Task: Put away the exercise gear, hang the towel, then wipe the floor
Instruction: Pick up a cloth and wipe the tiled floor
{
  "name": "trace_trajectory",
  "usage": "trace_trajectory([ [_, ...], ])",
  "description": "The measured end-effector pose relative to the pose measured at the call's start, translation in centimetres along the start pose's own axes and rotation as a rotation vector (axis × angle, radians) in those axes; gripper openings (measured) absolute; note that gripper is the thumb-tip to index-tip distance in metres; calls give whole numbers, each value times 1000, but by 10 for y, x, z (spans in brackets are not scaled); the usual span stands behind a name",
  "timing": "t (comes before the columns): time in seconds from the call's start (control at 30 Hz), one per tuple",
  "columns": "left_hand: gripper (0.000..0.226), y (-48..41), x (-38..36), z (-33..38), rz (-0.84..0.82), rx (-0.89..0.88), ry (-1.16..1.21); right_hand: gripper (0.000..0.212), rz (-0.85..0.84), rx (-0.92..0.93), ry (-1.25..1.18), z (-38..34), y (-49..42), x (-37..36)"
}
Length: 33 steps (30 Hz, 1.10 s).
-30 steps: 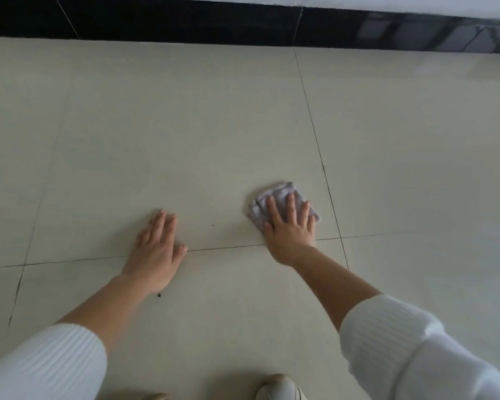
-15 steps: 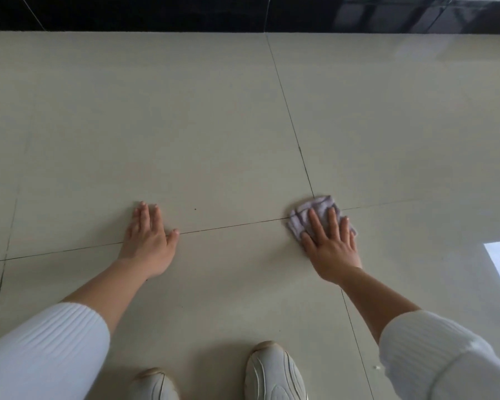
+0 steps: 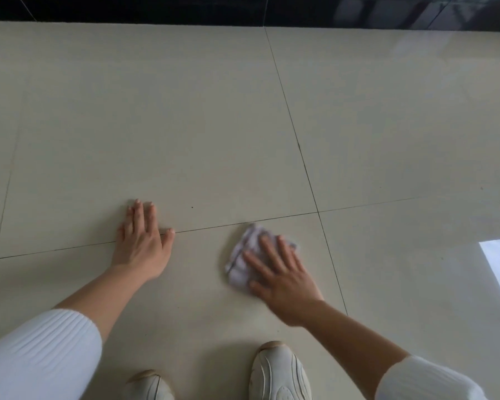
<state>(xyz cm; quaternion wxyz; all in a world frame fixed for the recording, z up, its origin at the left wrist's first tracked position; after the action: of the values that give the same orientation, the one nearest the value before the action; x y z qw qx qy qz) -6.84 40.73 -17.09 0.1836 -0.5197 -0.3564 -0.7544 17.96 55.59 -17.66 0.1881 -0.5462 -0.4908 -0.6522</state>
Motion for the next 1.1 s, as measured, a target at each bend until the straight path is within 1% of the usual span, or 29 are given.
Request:
trace_trajectory([
  [0.07, 65, 3, 1, -9, -11, -6, 1, 63, 4, -351, -178, 37, -1, 6],
  [0.13, 64, 6, 1, -17, -24, 6, 3, 61, 39, -680, -302, 64, -9, 16],
  [0.2, 65, 10, -1, -22, -23, 32, 0, 62, 61, -876, -425, 73, -31, 30],
  [0.23, 67, 12, -1, -23, -20, 49, -9, 61, 62, -928, -457, 71, -45, 38],
  [0.27, 69, 14, 0, -25, -20, 66, -18, 61, 59, -941, -461, 68, -61, 44],
  [0.3, 72, 14, 0, -27, -19, 85, -19, 60, 57, -906, -441, 64, -75, 50],
  [0.33, 74, 15, 0, -28, -21, 97, -11, 59, 51, -831, -403, 57, -88, 55],
  [0.4, 73, 15, 1, -31, -18, 100, 5, 58, 26, -633, -324, 37, -109, 62],
  [0.47, 66, 16, 1, -33, 3, 88, 4, 58, -19, -442, -265, 5, -121, 67],
  [0.5, 64, 17, 2, -33, 20, 84, 4, 58, -34, -340, -230, -13, -124, 67],
  [0.6, 73, 17, 1, -36, 63, 74, -3, 57, 4, 43, -74, -70, -113, 58],
  [0.67, 72, 18, 0, -37, 74, 75, 3, 55, 6, 264, -1, -91, -97, 47],
  [0.77, 71, 18, -1, -34, 62, 84, -9, 53, 26, 486, 81, -86, -80, 32],
  [0.8, 71, 18, -2, -33, 68, 81, -11, 53, 43, 537, 108, -77, -75, 27],
  [0.83, 71, 18, -2, -33, 78, 80, -6, 53, 64, 548, 125, -65, -72, 22],
  [0.87, 69, 17, -3, -32, 84, 87, -1, 53, 83, 502, 114, -51, -67, 20],
  [0.9, 67, 17, -4, -31, 82, 102, 7, 54, 97, 396, 68, -34, -61, 18],
  [0.93, 64, 17, -5, -29, 72, 121, 20, 54, 110, 248, -1, -15, -54, 19],
  [1.0, 58, 16, -7, -24, 70, 143, 42, 54, 113, -115, -155, 27, -41, 23],
  [1.07, 61, 14, -6, -19, 64, 134, 53, 55, 113, -469, -270, 69, -28, 27],
  [1.1, 63, 13, -5, -16, 56, 122, 53, 56, 108, -612, -307, 89, -23, 29],
])
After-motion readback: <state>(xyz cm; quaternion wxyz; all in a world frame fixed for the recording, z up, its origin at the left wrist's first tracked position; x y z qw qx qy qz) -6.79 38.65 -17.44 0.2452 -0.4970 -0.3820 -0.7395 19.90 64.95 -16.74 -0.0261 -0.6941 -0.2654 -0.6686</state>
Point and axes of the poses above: each hand's wrist, its own y-axis away from the middle knuckle, its own x-axis out of the back of the hand, z = x × y, the point moved 2 cm from there along -y, towards the middle knuckle, and after that the axes turned 10 degrees about -x, right-handed, at the moved point
